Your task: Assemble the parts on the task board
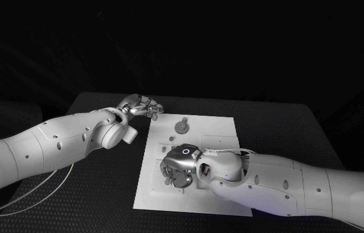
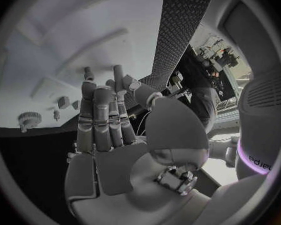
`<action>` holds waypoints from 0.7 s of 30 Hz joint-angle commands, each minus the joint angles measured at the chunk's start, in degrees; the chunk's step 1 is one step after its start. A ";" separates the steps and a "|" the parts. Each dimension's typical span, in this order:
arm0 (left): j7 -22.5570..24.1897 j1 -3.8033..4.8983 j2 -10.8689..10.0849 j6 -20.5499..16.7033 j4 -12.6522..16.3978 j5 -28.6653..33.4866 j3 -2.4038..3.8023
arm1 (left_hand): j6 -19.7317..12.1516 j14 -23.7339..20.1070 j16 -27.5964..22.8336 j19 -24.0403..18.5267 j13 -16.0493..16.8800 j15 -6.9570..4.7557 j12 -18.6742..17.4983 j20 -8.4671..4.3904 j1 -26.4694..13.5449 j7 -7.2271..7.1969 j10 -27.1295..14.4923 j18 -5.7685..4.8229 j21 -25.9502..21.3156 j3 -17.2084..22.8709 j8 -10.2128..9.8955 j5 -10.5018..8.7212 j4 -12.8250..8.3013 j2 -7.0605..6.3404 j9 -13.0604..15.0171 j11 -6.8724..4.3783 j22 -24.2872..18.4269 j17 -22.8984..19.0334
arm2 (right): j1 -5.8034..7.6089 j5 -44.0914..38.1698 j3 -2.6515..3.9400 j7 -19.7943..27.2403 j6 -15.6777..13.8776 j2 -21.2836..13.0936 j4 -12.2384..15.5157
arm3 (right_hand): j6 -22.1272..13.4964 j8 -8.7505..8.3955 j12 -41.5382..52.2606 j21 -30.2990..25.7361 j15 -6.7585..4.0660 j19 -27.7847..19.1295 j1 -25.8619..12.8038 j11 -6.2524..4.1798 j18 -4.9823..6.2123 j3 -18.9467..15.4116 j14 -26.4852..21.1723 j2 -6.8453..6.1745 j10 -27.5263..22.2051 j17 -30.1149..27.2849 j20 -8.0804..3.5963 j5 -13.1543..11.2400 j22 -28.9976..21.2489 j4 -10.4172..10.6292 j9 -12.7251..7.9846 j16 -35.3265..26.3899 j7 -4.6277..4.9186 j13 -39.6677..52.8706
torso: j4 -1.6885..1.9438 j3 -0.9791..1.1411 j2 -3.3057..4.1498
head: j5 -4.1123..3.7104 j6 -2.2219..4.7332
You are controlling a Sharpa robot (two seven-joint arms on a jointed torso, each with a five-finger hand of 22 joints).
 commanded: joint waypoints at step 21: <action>0.71 0.06 0.11 0.32 0.34 0.27 0.04 | -0.28 0.47 -0.49 0.41 -0.10 0.07 0.27 0.09 -0.15 -0.18 -0.39 1.10 -0.41 0.03 0.33 0.34 0.30 -0.06 0.00 0.04 0.13 0.26 | -0.06 -1.52 -0.77 -0.25 2.27 1.08 -0.10 | 0.49 0.19 0.30 0.16 -0.48 0.27 0.50 -0.01 1.17 0.33 -0.15 0.17 0.47 0.09 -0.10 0.16 0.37 -0.05 0.10 0.47 -0.07 0.16 | 0.02 -0.03 -0.01 | -0.12 -0.15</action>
